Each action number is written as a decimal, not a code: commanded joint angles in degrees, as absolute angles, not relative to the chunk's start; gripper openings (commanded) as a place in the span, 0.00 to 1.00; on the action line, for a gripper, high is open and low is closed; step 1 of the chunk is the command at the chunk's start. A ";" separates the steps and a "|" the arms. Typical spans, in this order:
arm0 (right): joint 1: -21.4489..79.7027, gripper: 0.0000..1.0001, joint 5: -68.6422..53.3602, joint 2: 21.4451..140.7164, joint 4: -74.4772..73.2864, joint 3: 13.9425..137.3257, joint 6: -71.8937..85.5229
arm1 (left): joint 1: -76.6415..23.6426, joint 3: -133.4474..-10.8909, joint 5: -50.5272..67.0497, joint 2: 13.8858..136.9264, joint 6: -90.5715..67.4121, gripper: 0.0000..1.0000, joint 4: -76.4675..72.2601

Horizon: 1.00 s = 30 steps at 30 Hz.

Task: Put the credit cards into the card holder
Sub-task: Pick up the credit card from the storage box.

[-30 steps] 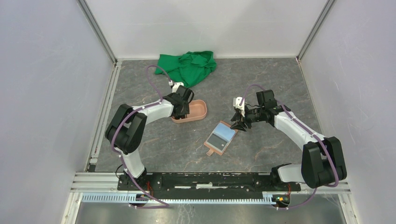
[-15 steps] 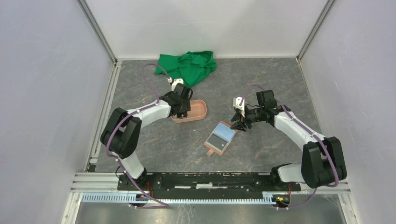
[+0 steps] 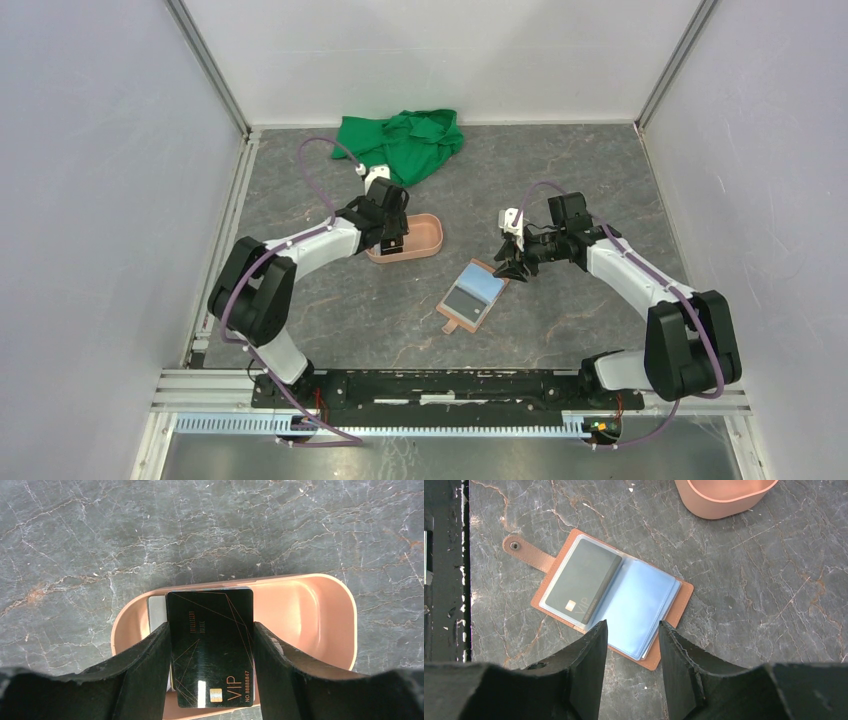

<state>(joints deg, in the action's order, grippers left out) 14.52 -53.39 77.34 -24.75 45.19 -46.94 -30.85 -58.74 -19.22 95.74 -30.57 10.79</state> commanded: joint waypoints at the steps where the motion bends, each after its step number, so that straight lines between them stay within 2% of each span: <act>1: 14.57 0.49 -54.32 77.47 -24.70 46.26 -47.46 | -30.11 -58.84 -17.94 94.12 -29.11 0.56 7.49; 9: 14.58 0.49 -60.62 79.17 -22.86 45.92 -43.59 | -28.55 -56.04 -13.91 92.72 -30.82 0.55 4.47; 13: 14.67 0.49 -65.25 79.68 -15.60 44.60 -35.49 | -27.68 -55.09 -12.05 92.15 -31.39 0.55 3.35; 19: 18.35 0.50 -59.95 80.35 -0.64 45.86 -17.33 | -25.94 -52.83 -6.43 91.13 -33.43 0.54 0.21; 26: 26.92 0.50 -57.08 92.55 6.78 58.96 -1.17 | -24.26 -50.38 -1.63 90.67 -36.05 0.55 -5.81; 30: 29.17 0.51 -53.35 98.50 14.66 62.14 11.02 | -23.45 -49.03 0.88 90.57 -37.54 0.54 -8.42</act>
